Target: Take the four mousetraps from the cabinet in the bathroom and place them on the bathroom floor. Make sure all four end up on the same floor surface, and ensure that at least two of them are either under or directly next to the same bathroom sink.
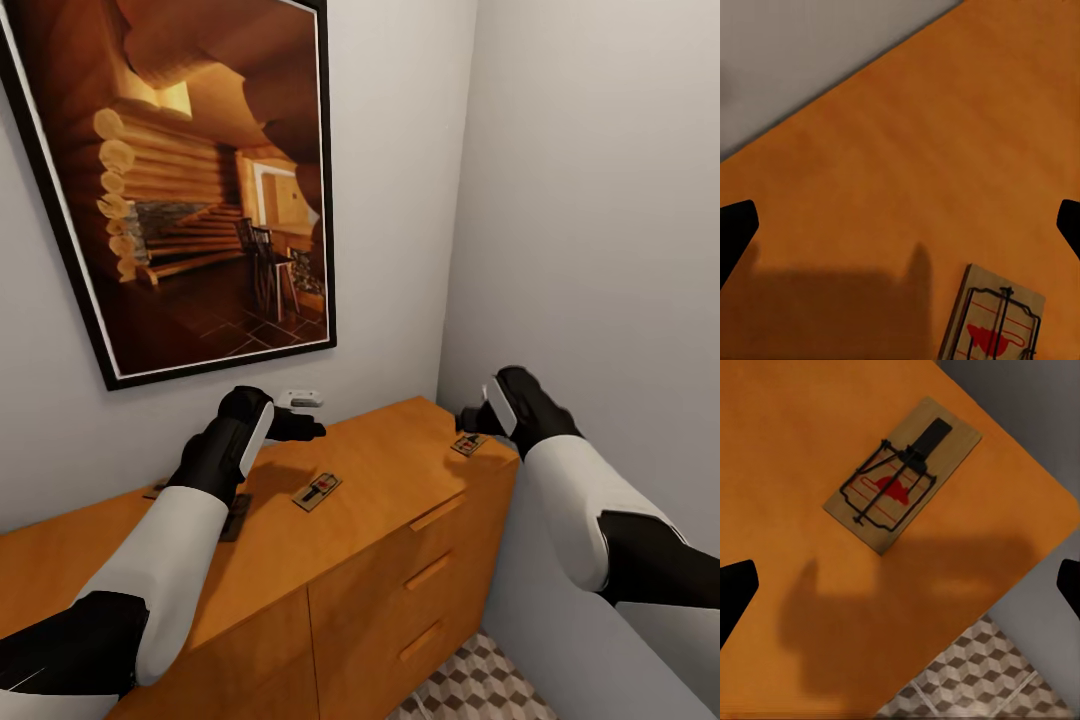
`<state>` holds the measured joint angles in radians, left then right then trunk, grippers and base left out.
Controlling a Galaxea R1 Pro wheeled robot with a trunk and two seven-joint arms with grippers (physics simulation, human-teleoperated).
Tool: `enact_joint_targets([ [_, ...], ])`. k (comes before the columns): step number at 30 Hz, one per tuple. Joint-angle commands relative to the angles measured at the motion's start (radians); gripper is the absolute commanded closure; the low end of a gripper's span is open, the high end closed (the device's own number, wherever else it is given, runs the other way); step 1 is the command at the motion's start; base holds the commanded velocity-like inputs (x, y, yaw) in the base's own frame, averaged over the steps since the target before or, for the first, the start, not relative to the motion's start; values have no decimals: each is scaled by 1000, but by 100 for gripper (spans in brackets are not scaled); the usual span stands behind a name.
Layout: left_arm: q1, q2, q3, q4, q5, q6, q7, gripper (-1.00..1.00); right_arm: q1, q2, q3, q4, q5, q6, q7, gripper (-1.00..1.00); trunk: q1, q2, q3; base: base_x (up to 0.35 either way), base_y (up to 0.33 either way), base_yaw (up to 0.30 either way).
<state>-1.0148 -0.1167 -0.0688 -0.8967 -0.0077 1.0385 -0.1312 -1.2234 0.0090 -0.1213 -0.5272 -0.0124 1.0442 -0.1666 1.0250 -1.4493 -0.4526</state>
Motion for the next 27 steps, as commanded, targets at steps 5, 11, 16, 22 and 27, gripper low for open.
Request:
enact_joint_targets([
  [5,-1,0,0,-1,-1,4,-3,-100,-1,1,-16,12,-8,3,-12,-100,0,-1,-1,0,0,0],
  [11,-1,0,0,0,-1,3,-3,-100,-1,2,-26,19,-11,3,-16,-100,0,-1,-1,1,0,0],
  [16,-1,-1,0,6,-1,3,-3,-100,-1,3,-30,20,-12,3,-18,-100,0,-1,-1,62,0,0],
  [22,-1,-1,0,15,-1,3,-1,-100,-1,8,-33,21,-12,1,-19,-100,0,-1,-1,158,0,0],
  [27,-1,-1,0,16,-1,3,-1,-100,-1,18,-34,20,-12,-2,-19,-100,0,-1,-1,80,0,0],
])
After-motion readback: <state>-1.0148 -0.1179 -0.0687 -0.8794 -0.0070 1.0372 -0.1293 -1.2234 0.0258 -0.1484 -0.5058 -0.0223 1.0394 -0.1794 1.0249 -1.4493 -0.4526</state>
